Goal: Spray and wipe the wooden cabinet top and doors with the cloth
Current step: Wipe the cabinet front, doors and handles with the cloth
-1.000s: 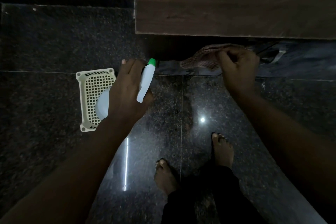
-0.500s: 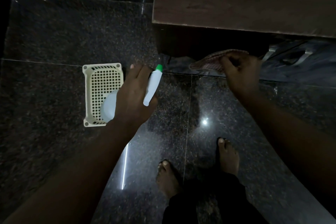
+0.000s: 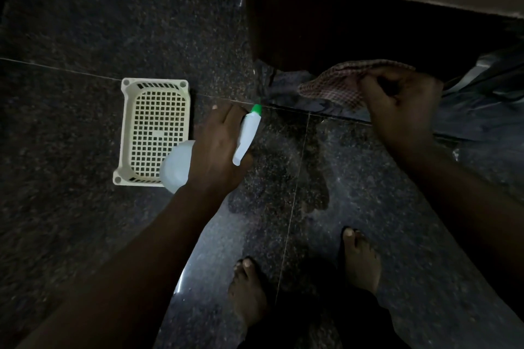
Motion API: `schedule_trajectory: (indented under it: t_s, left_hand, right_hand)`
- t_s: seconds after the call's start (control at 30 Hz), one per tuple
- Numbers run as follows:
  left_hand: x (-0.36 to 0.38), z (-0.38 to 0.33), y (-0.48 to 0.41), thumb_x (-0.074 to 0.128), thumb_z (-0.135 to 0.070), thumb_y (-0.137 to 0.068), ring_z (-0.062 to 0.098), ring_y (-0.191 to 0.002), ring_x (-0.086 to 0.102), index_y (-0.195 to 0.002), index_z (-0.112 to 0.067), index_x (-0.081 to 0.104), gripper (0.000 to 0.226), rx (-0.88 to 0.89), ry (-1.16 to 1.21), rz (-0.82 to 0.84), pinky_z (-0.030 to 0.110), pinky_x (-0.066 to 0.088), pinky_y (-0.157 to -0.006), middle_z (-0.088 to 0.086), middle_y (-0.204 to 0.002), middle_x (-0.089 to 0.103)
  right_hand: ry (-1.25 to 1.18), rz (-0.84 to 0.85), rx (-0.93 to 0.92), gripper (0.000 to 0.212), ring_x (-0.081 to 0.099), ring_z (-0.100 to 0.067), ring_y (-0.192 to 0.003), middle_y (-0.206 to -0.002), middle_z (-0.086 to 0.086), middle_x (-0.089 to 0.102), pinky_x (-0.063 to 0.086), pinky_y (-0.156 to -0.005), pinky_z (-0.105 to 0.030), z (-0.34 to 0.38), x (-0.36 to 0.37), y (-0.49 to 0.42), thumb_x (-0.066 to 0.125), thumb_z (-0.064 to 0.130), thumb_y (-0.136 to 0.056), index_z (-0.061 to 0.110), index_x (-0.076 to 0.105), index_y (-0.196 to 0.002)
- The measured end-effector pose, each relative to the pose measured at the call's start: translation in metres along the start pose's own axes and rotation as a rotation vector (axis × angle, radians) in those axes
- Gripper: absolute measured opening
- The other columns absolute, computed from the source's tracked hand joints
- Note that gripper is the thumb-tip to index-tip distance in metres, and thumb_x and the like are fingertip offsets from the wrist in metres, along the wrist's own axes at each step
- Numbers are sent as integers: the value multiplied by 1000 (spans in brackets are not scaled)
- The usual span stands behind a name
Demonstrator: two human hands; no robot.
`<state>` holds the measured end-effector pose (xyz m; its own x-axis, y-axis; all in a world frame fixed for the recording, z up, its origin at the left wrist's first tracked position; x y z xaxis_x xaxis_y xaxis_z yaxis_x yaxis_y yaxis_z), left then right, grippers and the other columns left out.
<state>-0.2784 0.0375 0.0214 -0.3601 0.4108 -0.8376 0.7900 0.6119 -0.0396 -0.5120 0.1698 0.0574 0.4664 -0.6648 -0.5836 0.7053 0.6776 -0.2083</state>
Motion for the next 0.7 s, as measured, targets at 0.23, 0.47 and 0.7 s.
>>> schedule_trajectory:
  t_s: [0.23, 0.47, 0.7]
  left_hand:
    - [14, 8, 14, 45, -15, -69, 27, -72, 48, -86, -8, 50, 19, -45, 26, -2, 35, 36, -60, 5, -80, 50]
    - [12, 12, 13, 45, -14, -69, 26, -76, 47, -87, -6, 50, 20, -30, 51, -17, 33, 31, -69, 3, -83, 48]
    - [4, 19, 15, 36, -17, -74, 22, -75, 45, -85, -10, 49, 18, -36, 85, -68, 47, 44, -83, -4, -82, 41]
  right_hand:
    - [6, 8, -58, 29, 52, -1, -56, -60, 10, 57, 43, -55, -28, 7, 3, 1, 61, 17, -96, 26, 63, -68]
    - [49, 144, -57, 25, 73, -18, -78, -87, -6, 78, 58, -73, -38, 16, 54, 0, 58, 25, -98, 13, 80, -96]
    - [32, 242, -61, 21, 60, 2, -70, -86, -4, 79, 43, -66, -7, 17, 120, 2, 61, 18, -98, 9, 80, -100]
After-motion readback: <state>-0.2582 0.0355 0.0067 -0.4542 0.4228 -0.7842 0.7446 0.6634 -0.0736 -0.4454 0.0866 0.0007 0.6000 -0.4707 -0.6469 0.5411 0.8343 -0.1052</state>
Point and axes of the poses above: each hand's wrist, its own y-axis away from the middle knuckle, its own x-axis out of the palm, z = x × y, the point moved 8 cm from there along -y, towards the middle knuckle
